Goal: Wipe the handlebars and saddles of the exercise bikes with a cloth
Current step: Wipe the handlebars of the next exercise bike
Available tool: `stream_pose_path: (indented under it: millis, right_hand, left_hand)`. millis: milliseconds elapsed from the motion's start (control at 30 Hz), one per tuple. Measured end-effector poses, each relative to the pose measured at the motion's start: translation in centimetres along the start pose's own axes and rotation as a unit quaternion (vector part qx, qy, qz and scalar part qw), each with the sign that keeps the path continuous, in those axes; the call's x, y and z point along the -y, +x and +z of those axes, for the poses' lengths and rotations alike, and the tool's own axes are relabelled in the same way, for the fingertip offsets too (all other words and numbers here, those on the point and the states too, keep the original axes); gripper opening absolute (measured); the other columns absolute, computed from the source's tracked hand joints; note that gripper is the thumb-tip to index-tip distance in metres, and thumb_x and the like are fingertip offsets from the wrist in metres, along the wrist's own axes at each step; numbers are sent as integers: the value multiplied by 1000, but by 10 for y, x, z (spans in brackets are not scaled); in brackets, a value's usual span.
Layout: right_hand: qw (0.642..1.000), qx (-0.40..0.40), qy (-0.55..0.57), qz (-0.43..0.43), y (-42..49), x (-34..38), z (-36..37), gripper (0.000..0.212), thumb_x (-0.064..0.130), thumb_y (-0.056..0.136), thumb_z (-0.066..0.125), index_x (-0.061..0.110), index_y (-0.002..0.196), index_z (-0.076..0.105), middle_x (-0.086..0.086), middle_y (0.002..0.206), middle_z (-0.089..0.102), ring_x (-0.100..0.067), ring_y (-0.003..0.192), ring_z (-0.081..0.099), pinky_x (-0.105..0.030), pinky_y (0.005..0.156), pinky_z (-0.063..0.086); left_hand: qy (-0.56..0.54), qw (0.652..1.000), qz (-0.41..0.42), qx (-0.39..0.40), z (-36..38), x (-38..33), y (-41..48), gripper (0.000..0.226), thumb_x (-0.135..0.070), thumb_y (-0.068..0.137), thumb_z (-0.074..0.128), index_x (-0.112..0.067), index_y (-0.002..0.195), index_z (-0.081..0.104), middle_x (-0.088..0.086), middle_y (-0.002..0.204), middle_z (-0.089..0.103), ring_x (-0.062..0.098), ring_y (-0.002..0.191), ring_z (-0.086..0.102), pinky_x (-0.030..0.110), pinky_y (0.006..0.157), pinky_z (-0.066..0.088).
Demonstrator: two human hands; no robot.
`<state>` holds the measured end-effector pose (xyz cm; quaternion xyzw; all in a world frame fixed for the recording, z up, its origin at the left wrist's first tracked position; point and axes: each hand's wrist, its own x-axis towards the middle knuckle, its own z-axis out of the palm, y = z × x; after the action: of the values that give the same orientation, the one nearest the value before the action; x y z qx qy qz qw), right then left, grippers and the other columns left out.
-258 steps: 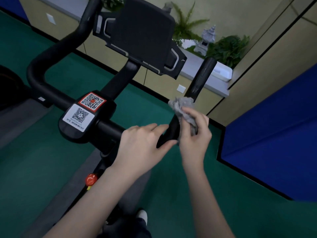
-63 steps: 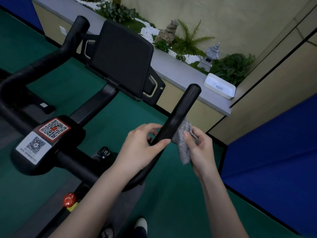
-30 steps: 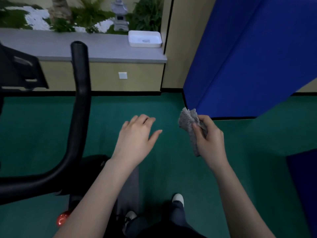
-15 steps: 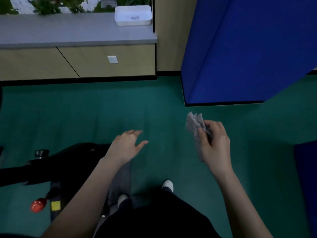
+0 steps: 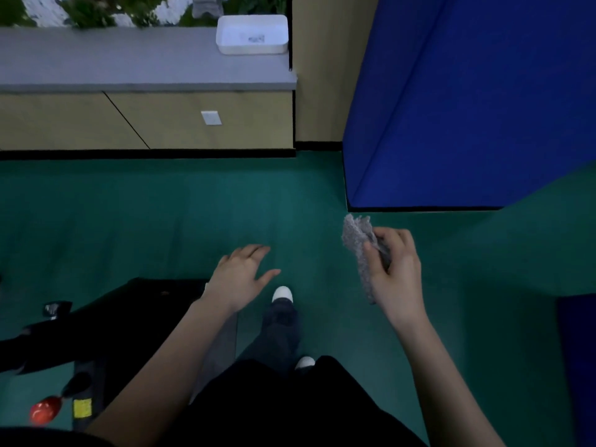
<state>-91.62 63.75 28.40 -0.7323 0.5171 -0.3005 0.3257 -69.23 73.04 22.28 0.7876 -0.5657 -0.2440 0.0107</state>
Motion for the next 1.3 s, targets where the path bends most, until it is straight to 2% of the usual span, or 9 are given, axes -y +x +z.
stream_pose_path:
  millis: [167, 333, 500, 633, 733, 833, 933, 1067, 1300]
  right_hand:
    - [999, 20, 4, -27, 68, 15, 33, 13, 6, 92, 57, 6, 104, 63, -3, 98, 51, 10, 84, 51, 1, 73, 32]
    - [995, 65, -10, -74, 142, 44, 75, 14, 7, 93, 57, 5, 105, 63, -3, 98, 52, 8, 86, 50, 1, 74, 31]
    - [990, 105, -14, -95, 206, 61, 112, 16, 10, 93, 57, 5, 107, 62, -3, 99, 52, -5, 83, 49, -3, 74, 34]
    - [984, 141, -13, -105, 249, 69, 140, 16, 11, 93, 57, 6, 106, 63, -3, 99, 54, -8, 85, 50, -4, 72, 35]
    - [977, 175, -18, -122, 288, 72, 162, 16, 10, 92, 58, 4, 107, 63, -5, 101, 55, -10, 87, 50, -12, 72, 34]
    - [970, 205, -8, -129, 332, 74, 179, 18, 9, 92, 58, 3, 108, 62, -3, 102, 54, -11, 90, 51, -18, 78, 35]
    - [962, 231, 9, -144, 383, 76, 193, 17, 8, 92, 58, 3, 107, 62, 0, 99, 52, -6, 86, 49, -15, 74, 34]
    - [950, 254, 23, -178, 455, 82, 202, 16, 8, 92, 58, 2, 106, 63, -1, 99, 53, -10, 88, 51, -14, 73, 35]
    - [938, 302, 44, -162, 539, 89, 230, 19, 8, 92, 58, 1, 109, 61, -4, 103, 54, -20, 97, 54, -30, 83, 43]
  left_hand:
    - [-7, 999, -14, -47, -24, 24, 50, 65, -55, 95, 39, -19, 148, 29, -3, 152, 32, 17, 139, 27, 36, 114, 23]
    - [-37, 993, -47, -98, -65, 63, 99, 67, -55, 94, 41, -18, 148, 28, -1, 152, 31, 18, 141, 24, 36, 114, 20]
    - [-54, 985, -89, -137, -102, 94, 133, 68, -55, 93, 41, -17, 148, 28, 1, 153, 31, 20, 140, 25, 38, 113, 20]
    - [-65, 974, -140, -165, -119, 114, 144, 67, -55, 93, 42, -16, 147, 32, 2, 149, 37, 21, 137, 32, 38, 111, 23]
    - [-83, 964, -191, -165, -124, 128, 159, 67, -55, 93, 44, -18, 147, 32, 1, 148, 38, 20, 136, 34, 37, 109, 25]
    - [-110, 952, -234, -161, -130, 134, 180, 66, -54, 92, 45, -19, 147, 32, 0, 147, 39, 20, 134, 35, 39, 107, 29]
    - [-104, 943, -272, -163, -139, 136, 212, 66, -55, 92, 44, -20, 147, 30, -2, 147, 38, 19, 134, 35, 37, 106, 30]
    - [-97, 932, -305, -171, -160, 125, 263, 66, -56, 93, 41, -21, 148, 29, -3, 148, 37, 19, 134, 35, 35, 108, 28]
    - [-97, 909, -341, -217, -198, 115, 324, 62, -57, 93, 40, -22, 144, 37, -4, 142, 45, 18, 131, 40, 35, 106, 30]
